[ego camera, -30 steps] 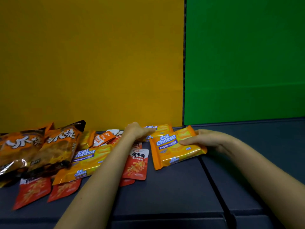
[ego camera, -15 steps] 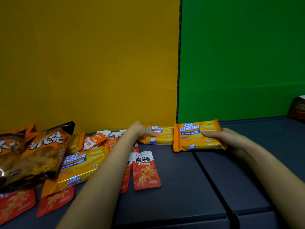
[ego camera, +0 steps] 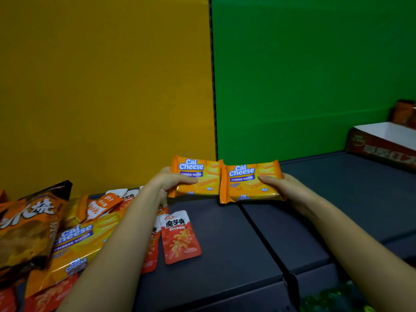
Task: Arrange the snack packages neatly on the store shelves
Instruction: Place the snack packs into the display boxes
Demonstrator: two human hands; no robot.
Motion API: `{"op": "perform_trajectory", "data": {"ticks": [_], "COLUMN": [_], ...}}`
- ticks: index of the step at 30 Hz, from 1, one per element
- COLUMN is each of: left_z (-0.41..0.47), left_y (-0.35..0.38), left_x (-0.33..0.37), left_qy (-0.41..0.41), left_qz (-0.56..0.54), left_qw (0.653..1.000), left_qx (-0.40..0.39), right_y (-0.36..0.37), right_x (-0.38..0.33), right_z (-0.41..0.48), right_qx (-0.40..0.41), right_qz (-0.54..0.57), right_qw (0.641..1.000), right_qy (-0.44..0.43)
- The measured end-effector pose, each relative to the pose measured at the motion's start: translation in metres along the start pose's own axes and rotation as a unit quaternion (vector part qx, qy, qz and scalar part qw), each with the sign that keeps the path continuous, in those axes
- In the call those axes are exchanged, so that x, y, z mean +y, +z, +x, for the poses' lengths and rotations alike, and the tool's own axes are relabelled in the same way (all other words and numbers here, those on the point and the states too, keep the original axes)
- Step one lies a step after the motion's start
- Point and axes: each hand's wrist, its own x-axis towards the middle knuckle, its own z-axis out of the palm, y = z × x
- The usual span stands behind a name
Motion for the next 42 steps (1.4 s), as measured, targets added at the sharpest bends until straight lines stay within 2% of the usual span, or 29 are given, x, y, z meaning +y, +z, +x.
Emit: {"op": "perform_trajectory", "data": {"ticks": [5, 10, 17, 23, 32, 38, 42], "left_z": [-0.029, -0.059, -0.084, -0.100, -0.087, -0.042, 0.006], "left_y": [0.018, 0.072, 0.208, 0.334, 0.460, 0.512, 0.541], "left_x": [0.021, 0.050, 0.083, 0.099, 0.126, 0.154, 0.175], "left_qy": [0.061, 0.096, 0.133, 0.113, 0.077, 0.114, 0.124], "left_qz": [0.013, -0.024, -0.074, -0.118, -0.169, -0.152, -0.130], "left_qw": [0.998, 0.994, 0.982, 0.977, 0.975, 0.978, 0.981], "left_qx": [-0.008, -0.038, -0.109, -0.136, -0.125, -0.089, -0.078], "right_y": [-0.027, -0.093, -0.221, -0.339, -0.446, -0.500, -0.532], "right_x": [-0.001, -0.014, -0.018, -0.020, -0.019, -0.025, -0.034], "right_z": [-0.029, -0.076, -0.137, -0.191, -0.208, -0.179, -0.141], "right_qx": [0.062, 0.110, 0.197, 0.268, 0.299, 0.314, 0.290], "right_qz": [0.026, 0.045, 0.035, 0.031, 0.015, 0.019, 0.005], "right_qw": [0.997, 0.990, 0.976, 0.961, 0.952, 0.947, 0.952], "right_qy": [-0.028, -0.070, -0.083, -0.062, -0.066, -0.072, -0.099]}}
